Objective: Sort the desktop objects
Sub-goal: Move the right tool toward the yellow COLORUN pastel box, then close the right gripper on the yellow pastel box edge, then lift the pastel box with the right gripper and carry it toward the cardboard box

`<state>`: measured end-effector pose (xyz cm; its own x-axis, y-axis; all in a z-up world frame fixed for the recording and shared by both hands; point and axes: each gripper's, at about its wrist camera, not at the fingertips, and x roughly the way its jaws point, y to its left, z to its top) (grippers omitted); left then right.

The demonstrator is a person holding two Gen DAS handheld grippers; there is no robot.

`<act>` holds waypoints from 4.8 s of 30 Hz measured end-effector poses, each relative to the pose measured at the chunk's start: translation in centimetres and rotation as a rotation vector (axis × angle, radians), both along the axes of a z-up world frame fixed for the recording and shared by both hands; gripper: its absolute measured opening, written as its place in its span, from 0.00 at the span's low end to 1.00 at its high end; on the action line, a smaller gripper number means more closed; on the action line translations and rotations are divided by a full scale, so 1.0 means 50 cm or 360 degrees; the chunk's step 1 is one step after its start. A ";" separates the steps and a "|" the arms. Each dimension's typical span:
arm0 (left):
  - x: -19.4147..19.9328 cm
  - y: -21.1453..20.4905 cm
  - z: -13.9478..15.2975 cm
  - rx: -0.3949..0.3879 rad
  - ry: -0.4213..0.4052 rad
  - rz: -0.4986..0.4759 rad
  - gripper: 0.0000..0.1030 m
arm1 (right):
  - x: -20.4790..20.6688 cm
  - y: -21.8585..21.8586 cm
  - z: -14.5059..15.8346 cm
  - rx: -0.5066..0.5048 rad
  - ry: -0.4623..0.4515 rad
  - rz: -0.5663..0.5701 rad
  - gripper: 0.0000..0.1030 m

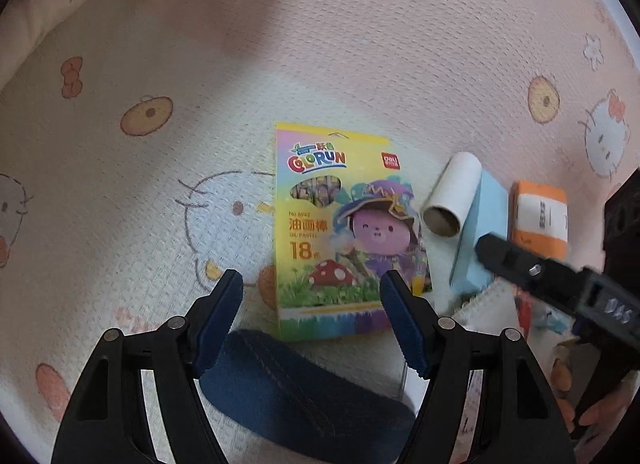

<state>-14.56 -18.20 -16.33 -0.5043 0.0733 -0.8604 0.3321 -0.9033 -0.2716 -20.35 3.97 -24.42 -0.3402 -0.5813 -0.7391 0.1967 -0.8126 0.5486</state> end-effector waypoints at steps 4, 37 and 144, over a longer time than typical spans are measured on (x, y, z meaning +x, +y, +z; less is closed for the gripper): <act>-0.012 -0.010 -0.015 0.0040 0.0006 0.0038 0.72 | -0.013 0.003 -0.033 -0.0085 -0.0054 -0.0040 0.57; -0.022 -0.075 -0.085 0.0300 -0.0096 0.0194 0.38 | -0.044 -0.099 -0.065 0.0204 -0.0146 -0.0048 0.54; 0.073 0.295 -0.063 0.0275 -0.0139 -0.0632 0.46 | 0.259 0.283 -0.099 0.0055 -0.0289 -0.0526 0.52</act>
<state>-10.89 -3.43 -19.48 -0.3338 0.3930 -0.8568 -0.0031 -0.9094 -0.4159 -7.38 18.10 -29.39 -0.3669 -0.4358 -0.8219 -0.1769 -0.8347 0.5216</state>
